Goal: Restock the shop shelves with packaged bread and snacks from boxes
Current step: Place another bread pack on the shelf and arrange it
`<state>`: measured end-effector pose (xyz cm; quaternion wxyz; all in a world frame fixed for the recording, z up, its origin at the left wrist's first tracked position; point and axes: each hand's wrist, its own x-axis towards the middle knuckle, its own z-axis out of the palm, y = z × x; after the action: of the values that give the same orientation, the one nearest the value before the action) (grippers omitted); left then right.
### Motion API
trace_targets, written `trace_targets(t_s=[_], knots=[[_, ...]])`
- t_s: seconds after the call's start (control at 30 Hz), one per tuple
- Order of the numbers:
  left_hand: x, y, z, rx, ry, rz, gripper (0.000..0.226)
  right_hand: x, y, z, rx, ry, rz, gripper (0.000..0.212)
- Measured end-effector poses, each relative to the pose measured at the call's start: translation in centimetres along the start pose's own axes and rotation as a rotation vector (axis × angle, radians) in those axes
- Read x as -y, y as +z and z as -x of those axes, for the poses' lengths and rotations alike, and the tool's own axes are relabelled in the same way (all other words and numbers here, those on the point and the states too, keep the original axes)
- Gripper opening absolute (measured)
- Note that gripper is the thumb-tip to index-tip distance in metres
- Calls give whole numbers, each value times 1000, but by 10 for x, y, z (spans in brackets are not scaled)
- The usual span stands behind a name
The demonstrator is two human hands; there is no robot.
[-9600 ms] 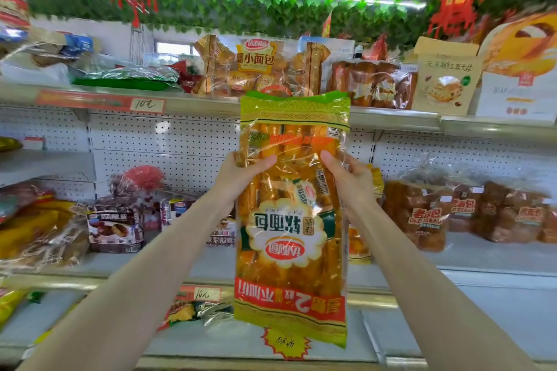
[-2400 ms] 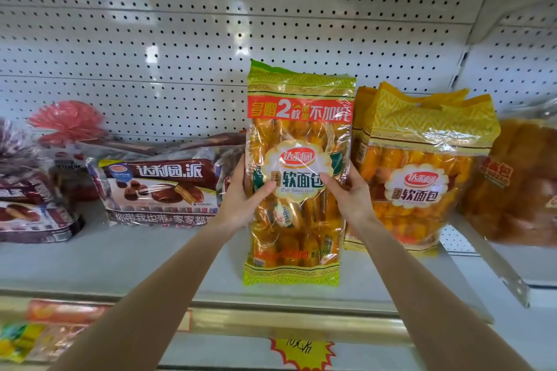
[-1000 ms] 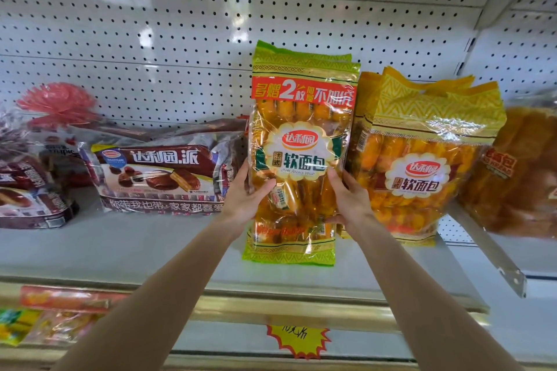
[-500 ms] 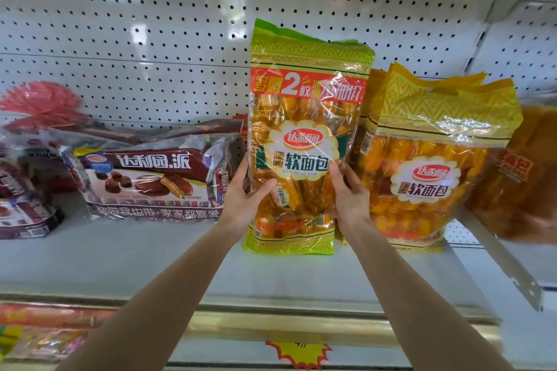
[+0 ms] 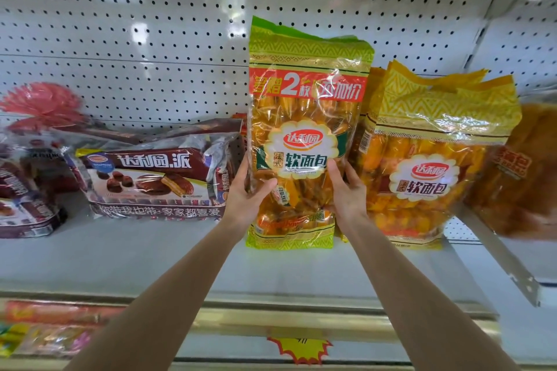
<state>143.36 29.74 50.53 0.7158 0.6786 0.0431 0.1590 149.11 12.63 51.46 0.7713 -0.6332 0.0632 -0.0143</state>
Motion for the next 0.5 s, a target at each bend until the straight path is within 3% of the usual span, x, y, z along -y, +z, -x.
trace_targets(t_s=[0.4, 0.5], knots=[[-1, -3, 11, 6, -205, -217, 92, 3, -7, 15, 68, 59, 261, 88], [-2, 3, 12, 13, -221, -195, 91, 6, -7, 14, 71, 74, 277, 85]])
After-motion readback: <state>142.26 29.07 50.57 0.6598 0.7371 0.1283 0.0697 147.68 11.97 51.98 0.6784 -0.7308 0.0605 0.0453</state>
